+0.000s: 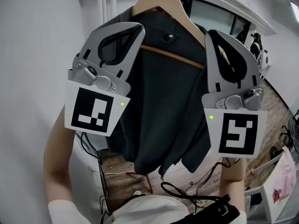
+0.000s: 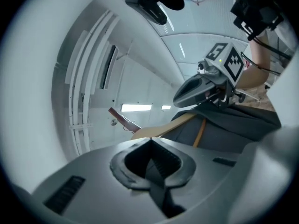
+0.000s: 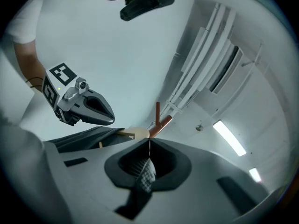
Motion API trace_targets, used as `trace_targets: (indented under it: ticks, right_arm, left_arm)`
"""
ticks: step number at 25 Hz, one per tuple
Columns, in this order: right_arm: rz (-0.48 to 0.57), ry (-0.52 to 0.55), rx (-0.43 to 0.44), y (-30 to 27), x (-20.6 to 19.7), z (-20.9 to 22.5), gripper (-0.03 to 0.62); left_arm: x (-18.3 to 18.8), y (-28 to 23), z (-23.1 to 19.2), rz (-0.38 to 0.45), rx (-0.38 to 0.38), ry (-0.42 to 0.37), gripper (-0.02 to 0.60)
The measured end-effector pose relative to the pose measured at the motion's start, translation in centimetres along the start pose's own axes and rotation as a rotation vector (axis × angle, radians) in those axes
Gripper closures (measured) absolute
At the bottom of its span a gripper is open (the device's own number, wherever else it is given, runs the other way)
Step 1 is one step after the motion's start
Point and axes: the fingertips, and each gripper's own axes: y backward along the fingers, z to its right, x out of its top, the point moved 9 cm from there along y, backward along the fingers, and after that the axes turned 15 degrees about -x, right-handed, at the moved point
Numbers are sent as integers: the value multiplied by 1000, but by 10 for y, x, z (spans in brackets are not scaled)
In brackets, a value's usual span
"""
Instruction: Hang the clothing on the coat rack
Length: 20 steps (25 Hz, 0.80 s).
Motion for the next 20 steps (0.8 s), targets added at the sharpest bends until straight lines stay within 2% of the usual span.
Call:
trace_targets:
  ticks: [3,5,7,20]
  right_arm:
    - [-5,113,-13,7,-2,-8,574]
    - [-14,229,6,9,-4,-12,574]
    - [-8,289,8,10,-6,-19,574]
    - [59,353,4,3,-12,-38,574]
  left_arm:
    - [2,-3,14,19,27,20,568]
    - [4,-5,21,40,40,10,569]
    - [3,-7,26,64,40,5,568]
    - [-12,-11,28,77,47,3,569]
